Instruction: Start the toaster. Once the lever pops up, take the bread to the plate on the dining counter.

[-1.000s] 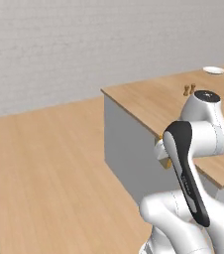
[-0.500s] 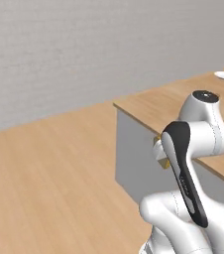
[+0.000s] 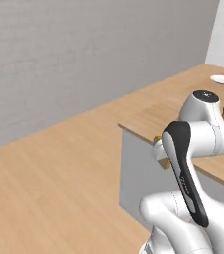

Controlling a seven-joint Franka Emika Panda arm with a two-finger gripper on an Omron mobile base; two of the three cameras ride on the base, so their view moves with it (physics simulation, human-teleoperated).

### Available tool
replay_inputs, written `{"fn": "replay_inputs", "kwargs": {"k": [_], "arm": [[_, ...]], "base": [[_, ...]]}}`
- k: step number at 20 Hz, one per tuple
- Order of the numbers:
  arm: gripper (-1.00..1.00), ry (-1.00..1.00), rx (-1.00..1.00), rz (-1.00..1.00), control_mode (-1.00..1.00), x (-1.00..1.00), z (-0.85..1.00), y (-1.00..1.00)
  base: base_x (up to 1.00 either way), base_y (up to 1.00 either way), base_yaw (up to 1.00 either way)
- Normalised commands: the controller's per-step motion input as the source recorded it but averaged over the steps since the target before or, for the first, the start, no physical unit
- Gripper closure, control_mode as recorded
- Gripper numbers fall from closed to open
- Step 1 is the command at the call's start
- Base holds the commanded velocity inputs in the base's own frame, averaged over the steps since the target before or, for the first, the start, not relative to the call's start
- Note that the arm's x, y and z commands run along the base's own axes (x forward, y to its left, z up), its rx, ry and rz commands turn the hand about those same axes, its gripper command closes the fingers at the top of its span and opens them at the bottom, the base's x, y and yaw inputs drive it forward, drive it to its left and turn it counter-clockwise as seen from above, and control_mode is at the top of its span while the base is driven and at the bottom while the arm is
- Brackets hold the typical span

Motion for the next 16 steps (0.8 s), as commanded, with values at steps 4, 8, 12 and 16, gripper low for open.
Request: {"fn": "replay_inputs", "kwargs": {"k": [4, 8, 12, 16], "arm": [[1.00, 0.00, 0.00, 0.00, 1.00, 0.00, 0.00, 0.00], [1.00, 0.00, 0.00, 0.00, 1.00, 0.00, 0.00, 0.00], [1.00, 0.00, 0.00, 0.00, 1.00, 0.00, 0.00, 0.00], [1.00, 0.00, 0.00, 0.00, 1.00, 0.00, 0.00, 0.00]], "base": [[1.00, 0.99, -0.37], [1.00, 1.00, -0.39], [0.91, 1.00, -0.43], [0.76, 1.00, -0.45]]}}
